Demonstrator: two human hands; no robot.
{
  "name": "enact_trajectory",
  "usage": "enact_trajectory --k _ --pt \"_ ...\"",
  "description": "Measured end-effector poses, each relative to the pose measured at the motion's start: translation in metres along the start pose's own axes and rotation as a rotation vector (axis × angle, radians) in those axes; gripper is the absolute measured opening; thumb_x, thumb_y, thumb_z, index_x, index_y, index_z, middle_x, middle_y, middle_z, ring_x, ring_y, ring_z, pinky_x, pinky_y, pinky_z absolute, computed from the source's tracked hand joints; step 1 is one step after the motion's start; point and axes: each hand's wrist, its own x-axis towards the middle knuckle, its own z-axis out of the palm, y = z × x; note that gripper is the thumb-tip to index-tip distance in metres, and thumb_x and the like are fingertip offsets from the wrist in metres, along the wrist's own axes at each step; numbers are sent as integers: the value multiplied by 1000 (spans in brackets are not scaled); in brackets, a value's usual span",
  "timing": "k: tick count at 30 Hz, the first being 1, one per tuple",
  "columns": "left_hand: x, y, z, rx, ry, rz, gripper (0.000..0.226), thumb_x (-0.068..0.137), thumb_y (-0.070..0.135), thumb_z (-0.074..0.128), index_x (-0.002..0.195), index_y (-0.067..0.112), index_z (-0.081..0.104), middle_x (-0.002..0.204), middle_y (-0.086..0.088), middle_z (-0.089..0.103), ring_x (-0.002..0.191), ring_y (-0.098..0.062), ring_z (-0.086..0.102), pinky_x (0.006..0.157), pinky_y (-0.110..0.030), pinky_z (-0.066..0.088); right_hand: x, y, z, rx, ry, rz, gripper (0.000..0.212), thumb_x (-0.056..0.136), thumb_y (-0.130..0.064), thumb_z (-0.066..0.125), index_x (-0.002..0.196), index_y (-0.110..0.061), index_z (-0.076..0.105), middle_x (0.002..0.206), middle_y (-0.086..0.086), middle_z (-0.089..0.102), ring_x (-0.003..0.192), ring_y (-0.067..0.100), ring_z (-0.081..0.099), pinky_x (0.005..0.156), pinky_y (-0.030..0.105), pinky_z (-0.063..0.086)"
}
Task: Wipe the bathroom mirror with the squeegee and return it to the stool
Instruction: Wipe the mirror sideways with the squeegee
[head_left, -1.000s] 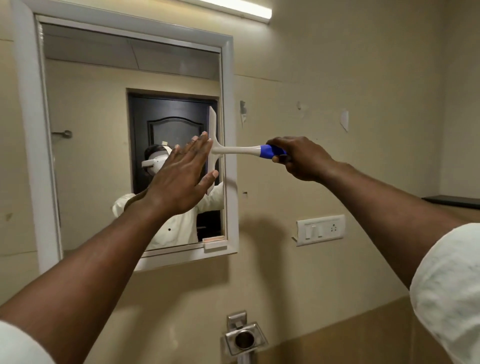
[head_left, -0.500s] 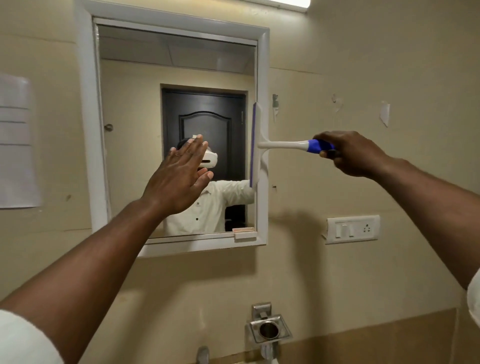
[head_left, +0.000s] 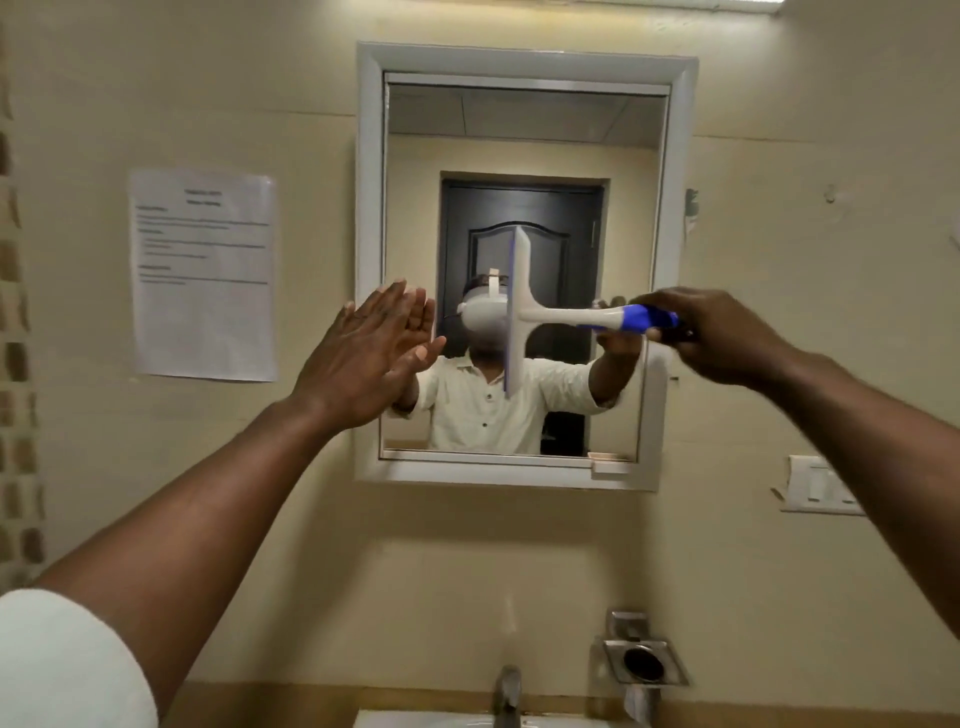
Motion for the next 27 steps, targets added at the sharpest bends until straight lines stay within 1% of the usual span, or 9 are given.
enact_trajectory --k 3,4,7,9,12,15,19,24,27 --pt "-14 -20 -8 62 2 -48 65 95 47 30 149 24 2 159 6 -4 146 -9 -4 118 -36 1 16 -39 31 24 15 -96 42 85 -19 60 127 -18 55 111 11 66 91 28 60 77 39 49" --pt "-19 -26 -10 81 -2 -69 65 96 47 30 149 24 2 159 5 -4 146 -10 -3 118 -35 0 21 -49 40 21 21 -118 42 86 -20 61 128 -19 54 113 9 66 91 27 60 76 38 48" --pt "-33 -44 -16 124 -13 -115 65 96 46 29 149 24 1 159 5 -4 146 -9 -3 118 -34 0 32 -72 64 17 28 -161 43 87 -23 62 129 -24 53 113 4 66 84 14 53 77 38 48" --pt "-41 -53 -20 135 -23 -129 65 96 46 29 149 23 0 160 5 -4 146 -9 -3 118 -34 -1 35 -79 74 14 19 -161 44 86 -23 63 130 -26 53 113 3 67 82 10 47 78 37 47" --pt "-51 -62 -23 141 -32 -146 65 96 46 29 149 23 0 160 5 -3 146 -8 -4 119 -33 -2 34 -83 85 13 0 -158 48 84 -19 64 130 -28 53 115 3 67 83 14 52 80 39 49" --pt "-54 -64 -23 148 -42 -153 64 97 45 29 149 23 0 160 5 -3 146 -8 -4 119 -33 -3 31 -84 91 15 -8 -153 49 84 -17 65 130 -26 53 119 4 67 93 25 62 84 43 50" --pt "-52 -59 -20 140 -43 -135 64 97 45 30 149 24 1 160 6 -3 146 -8 -4 119 -33 -2 28 -88 97 4 -22 -145 49 85 -20 65 132 -26 52 125 4 64 104 27 61 91 47 48" --pt "-47 -47 -15 125 -39 -106 64 96 45 30 149 24 -1 160 6 -4 146 -8 -5 118 -33 -2 27 -91 107 0 -33 -123 48 86 -19 64 132 -27 51 128 3 62 107 26 59 93 45 46" --pt "-45 -40 -11 117 -36 -92 64 97 45 30 149 24 -1 159 6 -4 146 -8 -4 117 -33 -2 24 -92 113 10 -21 -117 51 84 -17 65 132 -28 50 132 2 60 113 27 58 95 47 45"
